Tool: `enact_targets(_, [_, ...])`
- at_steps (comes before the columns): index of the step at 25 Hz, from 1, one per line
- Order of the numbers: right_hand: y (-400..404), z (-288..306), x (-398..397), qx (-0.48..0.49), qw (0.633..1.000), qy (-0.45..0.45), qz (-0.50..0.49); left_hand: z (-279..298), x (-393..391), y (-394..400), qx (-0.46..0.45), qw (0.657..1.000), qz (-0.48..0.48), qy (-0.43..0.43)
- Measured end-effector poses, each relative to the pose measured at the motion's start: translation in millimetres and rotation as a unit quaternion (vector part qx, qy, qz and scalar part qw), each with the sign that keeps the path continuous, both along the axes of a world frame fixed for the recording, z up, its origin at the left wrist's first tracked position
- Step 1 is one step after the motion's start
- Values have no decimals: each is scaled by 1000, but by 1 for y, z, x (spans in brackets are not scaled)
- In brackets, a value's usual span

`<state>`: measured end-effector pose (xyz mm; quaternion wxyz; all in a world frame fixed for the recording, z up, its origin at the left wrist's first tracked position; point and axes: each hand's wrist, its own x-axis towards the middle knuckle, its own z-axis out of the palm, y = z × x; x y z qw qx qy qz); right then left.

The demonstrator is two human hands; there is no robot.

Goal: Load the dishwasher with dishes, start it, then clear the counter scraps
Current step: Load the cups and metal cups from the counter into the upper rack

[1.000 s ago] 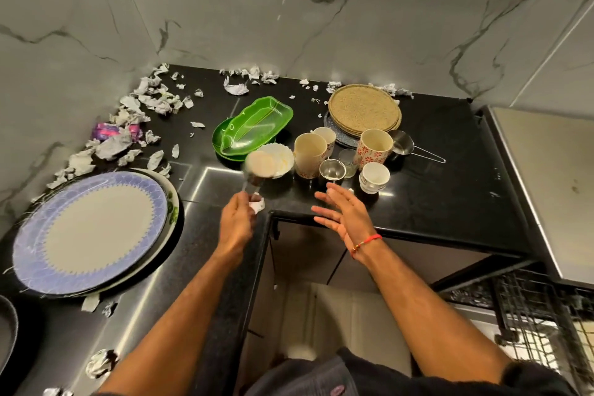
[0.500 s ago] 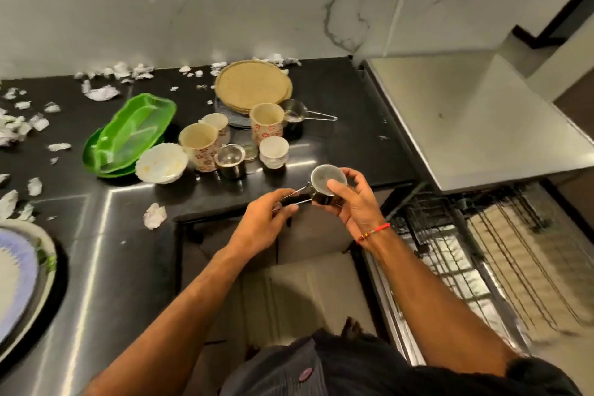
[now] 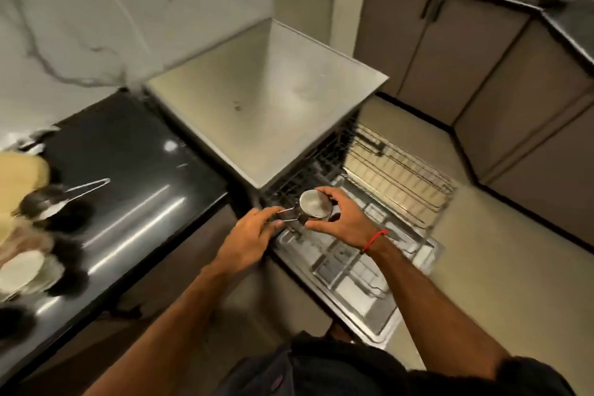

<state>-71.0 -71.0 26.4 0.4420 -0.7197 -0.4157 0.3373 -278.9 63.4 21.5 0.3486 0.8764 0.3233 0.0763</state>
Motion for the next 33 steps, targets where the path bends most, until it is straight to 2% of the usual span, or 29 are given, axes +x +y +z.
enact_targets(6, [-63, -29, 114, 1, 984, 6, -180, -3, 158, -23, -94, 993, -55, 35])
enact_targets(9, [-72, -52, 142, -17, 965, 42, -260, -16, 208, -26, -163, 983, -52, 66])
enact_targets(12, [-67, -79, 160, -42, 949, 63, -305, -34, 245, -23, -260, 960, -22, 98])
enact_targets(14, [-62, -97, 172, -56, 938, 76, -334, -57, 272, -14, -292, 948, -18, 127])
enact_targets(18, [-43, -128, 207, -114, 918, 72, -373, -104, 329, 8, -309, 933, -33, 180])
enact_targets(21, [-24, -166, 234, -174, 905, 32, -388, -148, 378, 29, -315, 921, -72, 219])
enact_targets(25, [-2, -220, 265, -207, 873, 53, -439, -205, 428, 39, -318, 904, -107, 265])
enact_targets(33, [-10, -277, 280, -248, 840, 80, -476, -251, 451, 35, -374, 851, -162, 331])
